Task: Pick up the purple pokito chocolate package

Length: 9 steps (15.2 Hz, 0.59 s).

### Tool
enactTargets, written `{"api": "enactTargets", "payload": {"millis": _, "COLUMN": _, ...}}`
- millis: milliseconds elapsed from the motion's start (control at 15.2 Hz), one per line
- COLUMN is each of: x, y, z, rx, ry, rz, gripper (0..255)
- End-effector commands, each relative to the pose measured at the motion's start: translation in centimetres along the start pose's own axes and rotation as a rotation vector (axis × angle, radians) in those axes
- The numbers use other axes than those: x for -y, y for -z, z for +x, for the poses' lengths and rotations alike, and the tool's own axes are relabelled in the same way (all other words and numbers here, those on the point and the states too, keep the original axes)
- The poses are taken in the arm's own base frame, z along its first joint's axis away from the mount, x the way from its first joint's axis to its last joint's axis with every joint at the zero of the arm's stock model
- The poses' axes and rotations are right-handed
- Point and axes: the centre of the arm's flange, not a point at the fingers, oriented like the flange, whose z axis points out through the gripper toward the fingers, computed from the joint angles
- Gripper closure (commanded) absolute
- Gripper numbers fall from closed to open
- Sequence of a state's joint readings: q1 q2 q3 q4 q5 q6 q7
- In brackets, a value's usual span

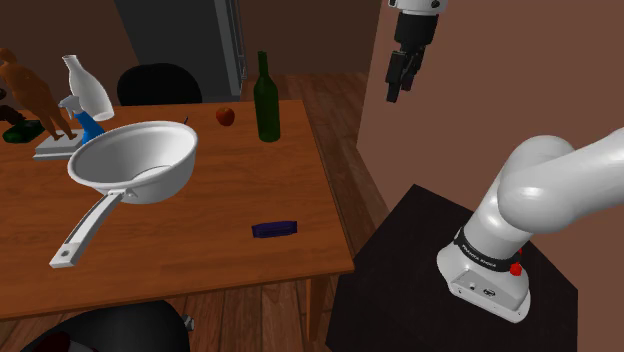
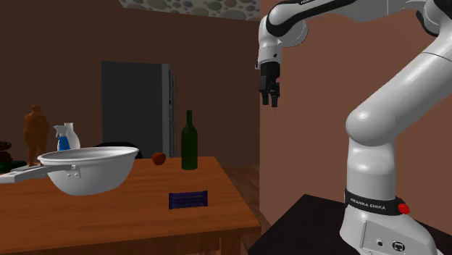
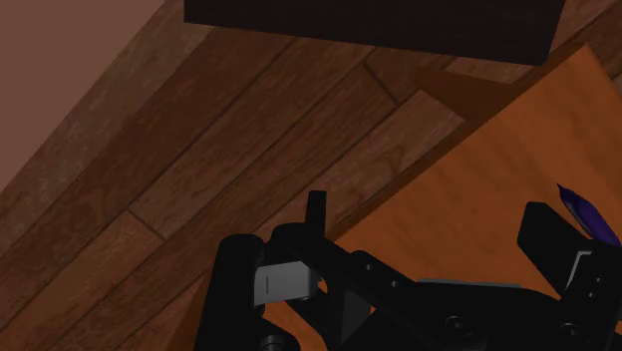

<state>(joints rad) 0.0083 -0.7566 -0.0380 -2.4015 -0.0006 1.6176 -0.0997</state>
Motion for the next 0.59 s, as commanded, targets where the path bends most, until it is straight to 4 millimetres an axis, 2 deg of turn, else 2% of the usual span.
{"api": "enactTargets", "payload": {"millis": 0, "x": 0.0, "y": 0.0, "z": 0.0, "rx": 0.000, "ry": 0.000, "rz": 0.000, "gripper": 0}}
{"api": "enactTargets", "payload": {"millis": 528, "x": 6.5, "y": -6.2, "z": 5.8, "rx": 0.006, "ry": 0.196, "rz": -0.010, "gripper": 0}}
